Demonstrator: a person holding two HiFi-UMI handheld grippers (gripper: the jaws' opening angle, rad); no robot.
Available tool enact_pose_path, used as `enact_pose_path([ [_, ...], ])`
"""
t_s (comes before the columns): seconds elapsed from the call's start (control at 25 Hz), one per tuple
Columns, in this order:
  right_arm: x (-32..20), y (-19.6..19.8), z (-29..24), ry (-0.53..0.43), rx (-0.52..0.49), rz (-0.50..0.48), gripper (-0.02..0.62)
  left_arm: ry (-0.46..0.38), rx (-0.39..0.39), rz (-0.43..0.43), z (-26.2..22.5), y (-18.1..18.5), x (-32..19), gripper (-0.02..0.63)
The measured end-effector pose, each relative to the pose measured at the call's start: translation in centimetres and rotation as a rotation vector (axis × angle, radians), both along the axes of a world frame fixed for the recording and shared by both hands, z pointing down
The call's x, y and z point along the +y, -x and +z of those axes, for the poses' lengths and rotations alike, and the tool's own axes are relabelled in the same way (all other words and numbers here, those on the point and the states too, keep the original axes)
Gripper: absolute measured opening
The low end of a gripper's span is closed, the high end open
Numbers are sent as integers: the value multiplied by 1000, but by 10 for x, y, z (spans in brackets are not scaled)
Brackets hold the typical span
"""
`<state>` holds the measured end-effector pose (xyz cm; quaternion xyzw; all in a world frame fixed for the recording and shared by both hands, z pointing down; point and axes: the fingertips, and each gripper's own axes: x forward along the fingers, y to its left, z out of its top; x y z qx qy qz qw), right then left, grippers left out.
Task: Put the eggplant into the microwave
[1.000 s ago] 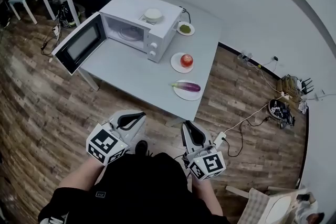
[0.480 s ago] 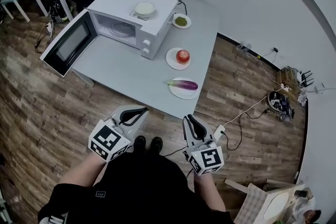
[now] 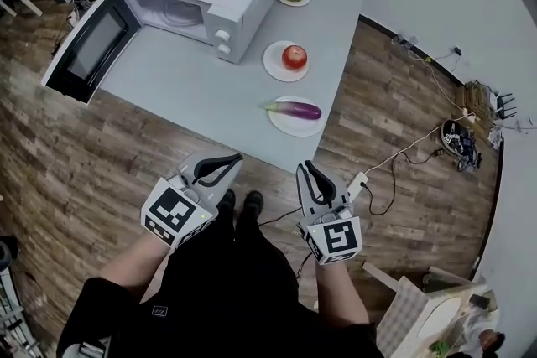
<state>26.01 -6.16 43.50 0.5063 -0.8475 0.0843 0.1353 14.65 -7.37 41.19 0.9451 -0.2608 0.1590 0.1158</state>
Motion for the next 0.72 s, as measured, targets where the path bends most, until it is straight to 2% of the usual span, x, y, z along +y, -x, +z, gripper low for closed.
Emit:
enact_pose_path([
  [0.16,-14,-10,21,22,7,25,43,20,-11,-3,21,-8,-11,9],
  [0.72,-46,-19,106,123,121,-21,43,53,-17,-3,86,-28,-46,9],
])
